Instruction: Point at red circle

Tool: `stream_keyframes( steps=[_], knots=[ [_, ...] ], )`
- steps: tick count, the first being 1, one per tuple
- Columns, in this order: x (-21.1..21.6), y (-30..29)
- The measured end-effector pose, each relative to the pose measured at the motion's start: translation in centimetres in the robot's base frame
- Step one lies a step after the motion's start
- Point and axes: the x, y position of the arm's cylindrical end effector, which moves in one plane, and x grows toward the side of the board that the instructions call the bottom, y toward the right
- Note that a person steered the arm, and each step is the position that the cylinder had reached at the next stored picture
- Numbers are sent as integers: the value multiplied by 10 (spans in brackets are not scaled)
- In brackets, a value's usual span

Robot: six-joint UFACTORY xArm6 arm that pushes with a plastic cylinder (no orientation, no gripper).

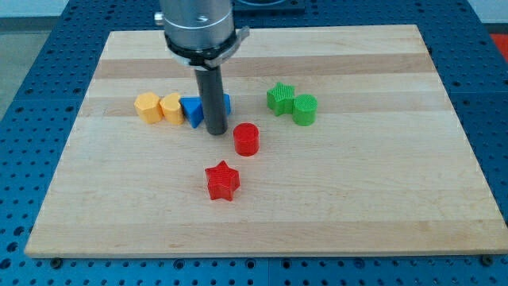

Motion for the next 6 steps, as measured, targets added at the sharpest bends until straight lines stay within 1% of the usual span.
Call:
stream_keyframes(
  steps=[2, 4, 5, 6],
  knots=[
    [0, -24],
    [0, -31],
    [6, -31],
    [23, -31]
  ],
)
